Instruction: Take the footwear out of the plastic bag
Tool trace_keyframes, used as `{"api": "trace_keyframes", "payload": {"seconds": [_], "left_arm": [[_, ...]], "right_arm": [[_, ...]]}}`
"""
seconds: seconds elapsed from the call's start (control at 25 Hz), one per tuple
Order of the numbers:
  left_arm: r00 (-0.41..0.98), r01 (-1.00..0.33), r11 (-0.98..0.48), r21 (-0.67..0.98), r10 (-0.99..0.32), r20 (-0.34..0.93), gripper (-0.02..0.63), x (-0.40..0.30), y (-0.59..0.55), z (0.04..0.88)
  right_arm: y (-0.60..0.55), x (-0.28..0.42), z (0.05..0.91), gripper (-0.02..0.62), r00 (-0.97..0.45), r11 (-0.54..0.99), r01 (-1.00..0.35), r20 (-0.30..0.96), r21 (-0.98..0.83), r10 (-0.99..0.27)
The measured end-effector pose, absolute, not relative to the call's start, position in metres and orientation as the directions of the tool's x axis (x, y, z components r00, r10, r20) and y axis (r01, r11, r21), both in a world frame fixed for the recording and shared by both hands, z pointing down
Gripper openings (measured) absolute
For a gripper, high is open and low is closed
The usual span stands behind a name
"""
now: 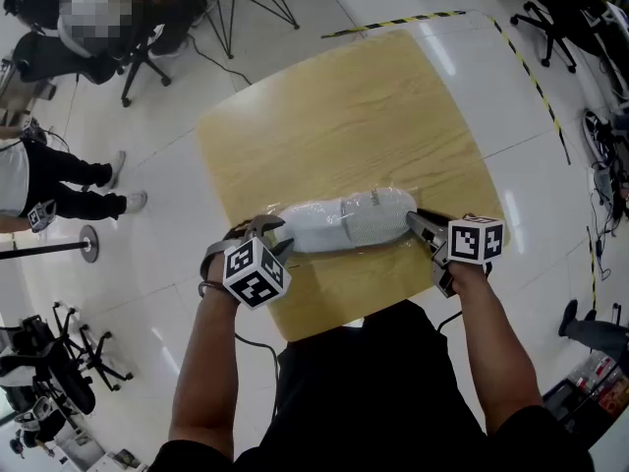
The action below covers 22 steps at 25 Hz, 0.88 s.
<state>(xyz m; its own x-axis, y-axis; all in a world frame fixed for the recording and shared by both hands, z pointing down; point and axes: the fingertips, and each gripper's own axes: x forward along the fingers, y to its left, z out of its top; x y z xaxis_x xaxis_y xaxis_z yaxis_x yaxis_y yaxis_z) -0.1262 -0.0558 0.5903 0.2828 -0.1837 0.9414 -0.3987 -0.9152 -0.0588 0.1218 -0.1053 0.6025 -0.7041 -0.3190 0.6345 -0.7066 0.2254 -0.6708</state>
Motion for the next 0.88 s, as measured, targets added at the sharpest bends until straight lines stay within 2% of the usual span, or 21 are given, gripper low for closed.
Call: {"api": "trace_keyframes", "payload": {"seconds": [0.16, 0.24, 0.36, 0.48, 0.88], "left_arm": [[0.278, -0.407, -0.912, -0.043, -0.169, 0.946, 0.137, -0.13, -0.055, 0.604], [0.269, -0.393, -0.919, -0.038, -0.154, 0.951, 0.096, -0.128, -0.052, 0.609], [0.268, -0.384, -0.922, -0.042, -0.155, 0.951, 0.079, -0.125, -0.051, 0.609], [0.264, -0.373, -0.926, -0.062, -0.17, 0.95, 0.023, -0.126, -0.051, 0.606], [0.205, -0.307, -0.945, -0.111, -0.179, 0.962, 0.011, -0.139, -0.048, 0.602]], "right_arm": [[-0.106, 0.119, 0.603, 0.097, -0.705, 0.233, -0.707, 0.636, -0.668, -0.315], [-0.106, 0.119, 0.603, 0.097, -0.706, 0.235, -0.706, 0.636, -0.668, -0.313], [-0.105, 0.122, 0.603, 0.097, -0.705, 0.237, -0.707, 0.636, -0.666, -0.313], [-0.104, 0.126, 0.603, 0.097, -0.701, 0.238, -0.711, 0.638, -0.662, -0.319], [-0.105, 0.145, 0.599, 0.097, -0.667, 0.223, -0.741, 0.658, -0.633, -0.348]]}}
